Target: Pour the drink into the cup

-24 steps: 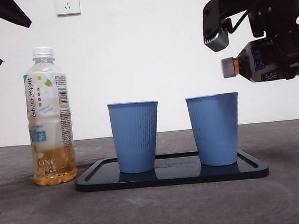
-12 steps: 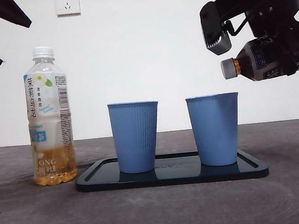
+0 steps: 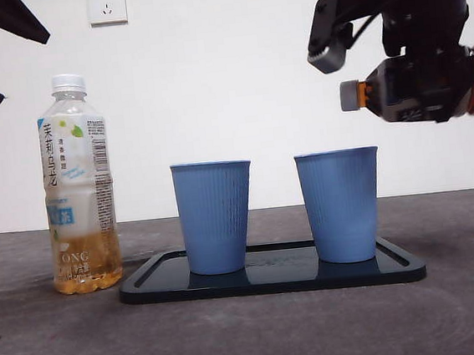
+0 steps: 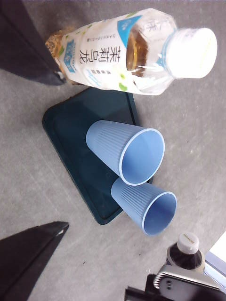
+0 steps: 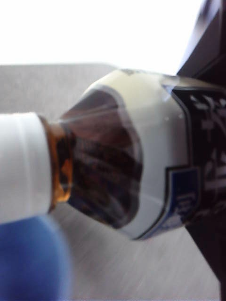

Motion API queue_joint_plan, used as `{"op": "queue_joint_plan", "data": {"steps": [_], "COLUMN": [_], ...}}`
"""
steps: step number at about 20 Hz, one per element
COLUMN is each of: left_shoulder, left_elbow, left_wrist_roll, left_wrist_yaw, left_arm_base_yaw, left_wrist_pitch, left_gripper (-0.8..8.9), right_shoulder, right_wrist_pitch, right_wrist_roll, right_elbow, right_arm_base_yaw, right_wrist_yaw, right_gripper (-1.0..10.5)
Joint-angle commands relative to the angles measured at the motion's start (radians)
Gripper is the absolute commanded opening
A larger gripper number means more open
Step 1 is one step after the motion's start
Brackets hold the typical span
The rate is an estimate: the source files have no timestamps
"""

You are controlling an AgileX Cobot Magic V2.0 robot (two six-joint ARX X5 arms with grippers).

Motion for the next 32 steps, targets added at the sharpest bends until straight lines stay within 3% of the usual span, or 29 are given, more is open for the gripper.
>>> {"op": "queue_joint_plan", "data": {"steps": [1,4,8,12,17,23,32], "left_shoulder": [0.006,0.006,0.006,0.006,0.006,0.035,0.079], "left_elbow": [0.008,0.008,0.008,0.008,0.008,0.008,0.008], "left_wrist_roll": [0.009,0.013,0.026,0.032,0.031,0.031,0.024], "left_wrist_yaw": [-0.001,-0.002,-0.002,-0.002,-0.002,-0.002,-0.001], "left_arm_base_yaw": [-0.003,-0.003,-0.003,-0.003,-0.003,-0.003,-0.004], "left_wrist_pitch": [0.013,0.013,0.012,0.01,0.01,0.01,0.014], "left_gripper": [4.64,4.64,4.64,4.64,4.64,4.64,4.64], "right_shoulder": [-0.03,-0.075,-0.147,-0.218,-0.246,-0.237,-0.051], "right_wrist_pitch": [0.013,0.03,0.12,0.34,0.711,1.269,1.586], "right_wrist_roll": [0.166,0.252,0.32,0.406,0.504,0.616,0.634], "right_elbow": [0.035,0.035,0.024,-0.06,-0.253,-0.547,-0.632], "right_arm_base_yaw": [-0.015,-0.085,-0.231,-0.388,-0.481,-0.486,-0.486], "right_wrist_yaw": [-0.065,-0.183,-0.418,-0.651,-0.848,-0.859,-0.86], "right_gripper": [1.9,1.9,1.9,1.9,1.9,1.9,1.9]}}
